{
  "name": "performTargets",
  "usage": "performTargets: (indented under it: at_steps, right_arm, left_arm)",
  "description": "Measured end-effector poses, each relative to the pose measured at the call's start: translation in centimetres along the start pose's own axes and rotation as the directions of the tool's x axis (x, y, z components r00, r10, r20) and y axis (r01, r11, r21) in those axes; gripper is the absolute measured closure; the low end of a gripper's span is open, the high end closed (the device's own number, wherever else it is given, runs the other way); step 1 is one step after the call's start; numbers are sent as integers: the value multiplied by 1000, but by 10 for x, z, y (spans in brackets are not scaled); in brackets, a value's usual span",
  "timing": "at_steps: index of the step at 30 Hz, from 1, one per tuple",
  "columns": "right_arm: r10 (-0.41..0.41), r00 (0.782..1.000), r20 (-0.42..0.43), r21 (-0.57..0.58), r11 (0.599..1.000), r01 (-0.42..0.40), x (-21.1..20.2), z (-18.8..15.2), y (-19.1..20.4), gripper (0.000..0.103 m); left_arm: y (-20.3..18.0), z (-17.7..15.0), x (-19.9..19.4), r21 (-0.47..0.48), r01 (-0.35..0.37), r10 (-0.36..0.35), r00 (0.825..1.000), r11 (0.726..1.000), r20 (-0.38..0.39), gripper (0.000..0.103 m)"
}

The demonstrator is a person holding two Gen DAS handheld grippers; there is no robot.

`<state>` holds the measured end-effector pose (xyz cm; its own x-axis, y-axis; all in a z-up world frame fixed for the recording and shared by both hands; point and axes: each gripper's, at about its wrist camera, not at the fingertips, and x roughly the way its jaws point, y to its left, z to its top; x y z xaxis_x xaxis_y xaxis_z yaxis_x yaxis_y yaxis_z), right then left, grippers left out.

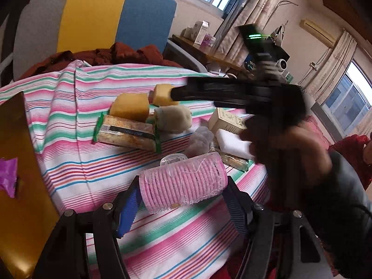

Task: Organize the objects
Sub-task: 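Grasp the pink hair roller with the left tool, then carry the roller and beige cloth bundle to the gold tray and release both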

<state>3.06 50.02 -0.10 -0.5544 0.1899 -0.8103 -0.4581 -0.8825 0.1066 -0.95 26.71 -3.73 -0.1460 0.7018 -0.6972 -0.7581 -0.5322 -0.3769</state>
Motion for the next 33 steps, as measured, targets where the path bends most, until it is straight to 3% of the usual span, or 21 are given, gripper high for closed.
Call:
performTargets:
  at_steps: [7,9,11,16,18,23,28,33]
  right_arm:
    - [-79,990,-117,-23,997,77,72,9,9,2]
    - [-124,979,-161,-36,992,119,84,-1,7,23]
    - [-157,974,-163,-54,987,150,86,-4,5,27]
    - [-145,980,-135,-42,989,141,79,-2,0,33]
    - [-172,980,-97,-50,985,168,72,1,0,33]
    - [-153,988,6,-26,988,153,44,8,1,33]
    - [-72,994,81,-29,997,75,21,15,15,33]
    - [36,992,119,-71,997,-28,-4,12,51,33]
  left_arm:
    - [3,-4,-29,-3,-3,3,999,1000,49,34]
    - [6,-4,-33,-21,5,-4,998,1000,61,34]
    - [8,-3,-35,-34,7,-5,998,999,68,34]
    - [11,-3,-45,-52,-2,7,996,999,88,34]
    - [13,-3,-53,-61,-8,14,995,998,103,34]
    - [28,-2,-83,-102,-46,62,985,994,159,34]
    - [65,-15,-114,-180,-146,180,965,973,193,34]
    - [109,-34,-135,-287,-233,293,938,929,185,34]
